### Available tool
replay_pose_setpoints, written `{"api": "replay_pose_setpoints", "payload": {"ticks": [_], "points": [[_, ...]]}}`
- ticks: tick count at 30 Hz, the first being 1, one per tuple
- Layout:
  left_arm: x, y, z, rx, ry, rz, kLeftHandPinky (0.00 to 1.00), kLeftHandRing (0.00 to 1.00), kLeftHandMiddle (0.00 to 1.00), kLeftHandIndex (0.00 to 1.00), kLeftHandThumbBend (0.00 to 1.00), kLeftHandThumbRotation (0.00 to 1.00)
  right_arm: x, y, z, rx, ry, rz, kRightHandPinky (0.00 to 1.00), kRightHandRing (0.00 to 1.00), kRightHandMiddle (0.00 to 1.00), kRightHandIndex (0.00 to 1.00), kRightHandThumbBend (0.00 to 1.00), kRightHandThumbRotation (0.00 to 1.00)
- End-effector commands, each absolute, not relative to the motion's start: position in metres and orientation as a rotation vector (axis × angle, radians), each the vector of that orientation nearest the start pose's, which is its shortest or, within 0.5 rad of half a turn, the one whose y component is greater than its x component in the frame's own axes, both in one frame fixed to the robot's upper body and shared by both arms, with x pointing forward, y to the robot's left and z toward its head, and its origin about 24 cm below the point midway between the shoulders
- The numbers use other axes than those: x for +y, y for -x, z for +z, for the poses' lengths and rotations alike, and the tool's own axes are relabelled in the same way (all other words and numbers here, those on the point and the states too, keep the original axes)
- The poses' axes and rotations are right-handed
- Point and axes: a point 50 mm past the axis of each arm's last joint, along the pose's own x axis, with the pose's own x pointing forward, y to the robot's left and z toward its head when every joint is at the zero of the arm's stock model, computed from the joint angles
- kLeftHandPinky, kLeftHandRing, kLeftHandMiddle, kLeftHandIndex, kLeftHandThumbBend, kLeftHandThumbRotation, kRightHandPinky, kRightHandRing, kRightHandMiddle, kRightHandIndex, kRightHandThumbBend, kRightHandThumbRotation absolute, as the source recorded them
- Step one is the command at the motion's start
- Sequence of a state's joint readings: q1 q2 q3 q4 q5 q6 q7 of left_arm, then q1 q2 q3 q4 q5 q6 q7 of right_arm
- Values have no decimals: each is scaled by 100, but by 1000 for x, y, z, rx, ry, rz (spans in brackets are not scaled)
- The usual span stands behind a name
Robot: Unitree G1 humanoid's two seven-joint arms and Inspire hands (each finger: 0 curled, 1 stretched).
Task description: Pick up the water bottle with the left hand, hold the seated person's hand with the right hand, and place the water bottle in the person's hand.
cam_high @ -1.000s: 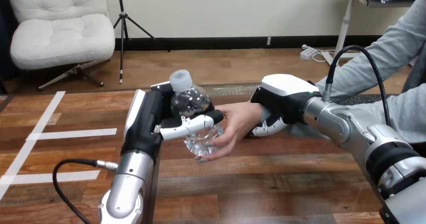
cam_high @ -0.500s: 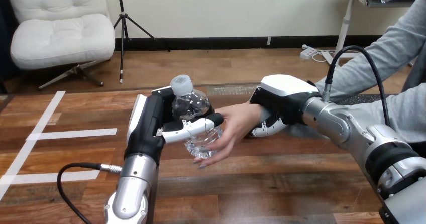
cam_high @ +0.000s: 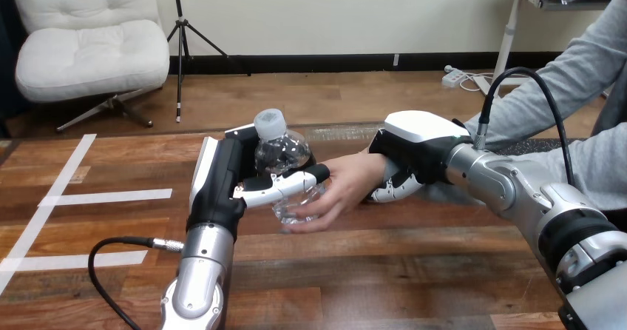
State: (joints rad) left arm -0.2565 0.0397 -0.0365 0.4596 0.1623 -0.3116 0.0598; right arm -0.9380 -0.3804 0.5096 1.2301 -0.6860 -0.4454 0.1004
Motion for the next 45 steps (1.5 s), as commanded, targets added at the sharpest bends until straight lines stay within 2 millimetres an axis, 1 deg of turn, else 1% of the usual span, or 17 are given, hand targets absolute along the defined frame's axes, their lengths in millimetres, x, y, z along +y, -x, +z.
{"api": "replay_pose_setpoints", "payload": {"ticks": [1, 12, 22, 45], "points": [[114, -323, 81, -337, -197, -94, 29, 33, 38, 39, 73, 0, -128, -404, 139, -234, 1352, 532, 27, 31, 38, 39, 45, 30], [113, -331, 82, -343, -206, -78, 31, 35, 39, 40, 73, 0, -129, -404, 139, -228, 1336, 531, 26, 31, 37, 38, 45, 31], [112, -336, 82, -346, -192, -70, 33, 37, 41, 41, 70, 0, -131, -404, 139, -226, 1342, 525, 27, 31, 38, 38, 45, 32], [112, -349, 86, -388, -200, -83, 33, 37, 41, 42, 69, 0, -136, -403, 136, -226, 1335, 510, 27, 32, 38, 38, 45, 31]]}}
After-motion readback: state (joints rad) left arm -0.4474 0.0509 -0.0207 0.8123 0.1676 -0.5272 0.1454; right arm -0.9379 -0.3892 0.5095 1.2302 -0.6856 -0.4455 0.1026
